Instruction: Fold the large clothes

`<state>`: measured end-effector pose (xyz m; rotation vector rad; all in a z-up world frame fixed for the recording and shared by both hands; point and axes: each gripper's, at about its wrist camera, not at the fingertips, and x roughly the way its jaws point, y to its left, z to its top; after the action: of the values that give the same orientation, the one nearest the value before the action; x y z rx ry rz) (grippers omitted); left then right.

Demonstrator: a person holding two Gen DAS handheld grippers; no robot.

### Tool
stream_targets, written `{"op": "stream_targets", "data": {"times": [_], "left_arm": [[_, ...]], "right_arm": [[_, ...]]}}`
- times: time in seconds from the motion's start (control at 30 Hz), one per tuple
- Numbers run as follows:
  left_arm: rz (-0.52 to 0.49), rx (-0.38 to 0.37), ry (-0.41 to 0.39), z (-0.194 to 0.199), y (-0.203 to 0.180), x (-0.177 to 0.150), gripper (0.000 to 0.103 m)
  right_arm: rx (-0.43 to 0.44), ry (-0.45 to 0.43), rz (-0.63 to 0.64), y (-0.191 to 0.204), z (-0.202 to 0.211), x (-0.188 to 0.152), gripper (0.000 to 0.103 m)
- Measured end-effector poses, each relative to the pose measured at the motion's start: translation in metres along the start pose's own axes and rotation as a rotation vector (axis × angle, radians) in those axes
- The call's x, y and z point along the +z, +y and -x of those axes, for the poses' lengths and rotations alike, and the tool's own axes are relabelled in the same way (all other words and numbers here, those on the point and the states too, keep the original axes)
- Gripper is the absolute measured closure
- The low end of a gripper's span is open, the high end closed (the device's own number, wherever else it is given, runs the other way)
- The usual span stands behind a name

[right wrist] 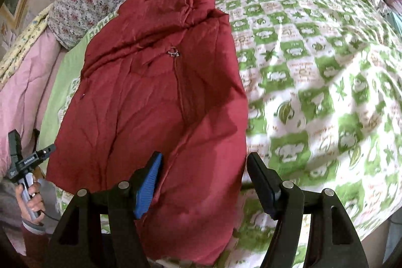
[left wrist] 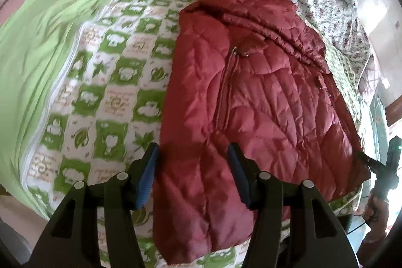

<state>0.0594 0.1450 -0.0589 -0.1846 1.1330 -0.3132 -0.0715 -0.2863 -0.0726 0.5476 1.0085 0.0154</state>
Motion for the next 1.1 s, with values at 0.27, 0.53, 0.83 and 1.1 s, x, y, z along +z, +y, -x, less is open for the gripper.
{"op": "stream_targets", "data": {"times": [0.27,0.53,0.83,1.1], "left_arm": [[0.009,-0.014,0.031,-0.004,0.008,-0.016,0.039],[-0.011,-0.050,0.065,-0.011,0.004,-0.025,0.039],[-0.012,-0.089,0.089,-0.014,0.005,-0.034,0.039],[-0.026,-0.096,0.093,-0.016,0.002,-0.037,0.039]], "right_arm": [[0.107,0.028,-0.052,-0.012,0.002,-0.016,0.042],[0.134,0.047,-0.057,-0.013,0.007,-0.022,0.044],[0.146,0.055,-0.067,-0.016,0.004,-0.027,0.044],[0.157,0.054,-0.029,-0.012,0.002,-0.031,0.047]]}}
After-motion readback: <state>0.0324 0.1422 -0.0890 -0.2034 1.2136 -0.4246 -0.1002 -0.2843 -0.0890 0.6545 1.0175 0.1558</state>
